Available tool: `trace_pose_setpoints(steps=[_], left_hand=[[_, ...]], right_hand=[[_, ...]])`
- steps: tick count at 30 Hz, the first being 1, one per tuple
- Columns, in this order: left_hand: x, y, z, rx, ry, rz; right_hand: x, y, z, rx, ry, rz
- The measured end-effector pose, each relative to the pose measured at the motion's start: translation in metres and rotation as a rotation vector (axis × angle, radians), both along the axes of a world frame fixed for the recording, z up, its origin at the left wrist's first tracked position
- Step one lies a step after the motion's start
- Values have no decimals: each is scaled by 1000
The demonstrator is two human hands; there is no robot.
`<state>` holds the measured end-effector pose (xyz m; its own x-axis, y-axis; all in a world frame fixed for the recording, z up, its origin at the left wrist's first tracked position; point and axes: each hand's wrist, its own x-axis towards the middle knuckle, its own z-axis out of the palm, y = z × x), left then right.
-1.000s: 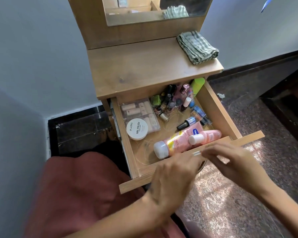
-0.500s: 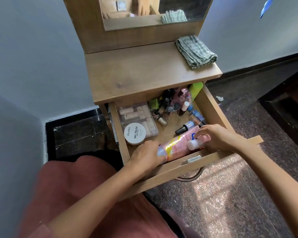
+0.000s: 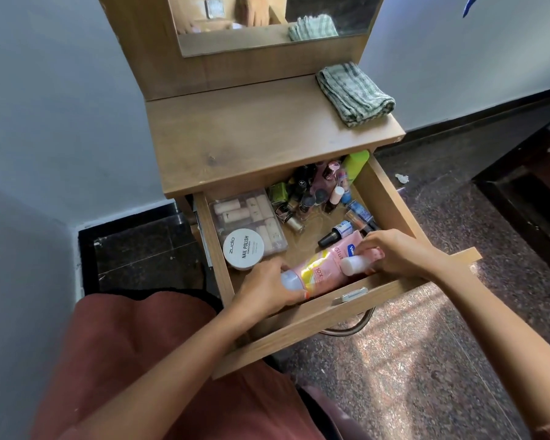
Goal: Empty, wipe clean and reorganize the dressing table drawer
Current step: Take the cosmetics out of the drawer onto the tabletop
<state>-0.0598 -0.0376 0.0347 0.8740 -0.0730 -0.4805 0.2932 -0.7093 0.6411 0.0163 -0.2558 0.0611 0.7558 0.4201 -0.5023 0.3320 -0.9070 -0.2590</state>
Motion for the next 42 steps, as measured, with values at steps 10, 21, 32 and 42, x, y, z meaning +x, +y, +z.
trace_pose_setpoints(steps=[10,21,32,42], left_hand=[[5,12,9,-208,-14,154],[30,46,59,-381,-176,262],[109,89,97,-505,-344,518],[165,98,90,-592,-323,615]], right_hand=[[2,3,11,125,36,74],[21,35,70,373,-171,50],[108,96,99,535,-404,83],[178,119,64,503,-515,100]])
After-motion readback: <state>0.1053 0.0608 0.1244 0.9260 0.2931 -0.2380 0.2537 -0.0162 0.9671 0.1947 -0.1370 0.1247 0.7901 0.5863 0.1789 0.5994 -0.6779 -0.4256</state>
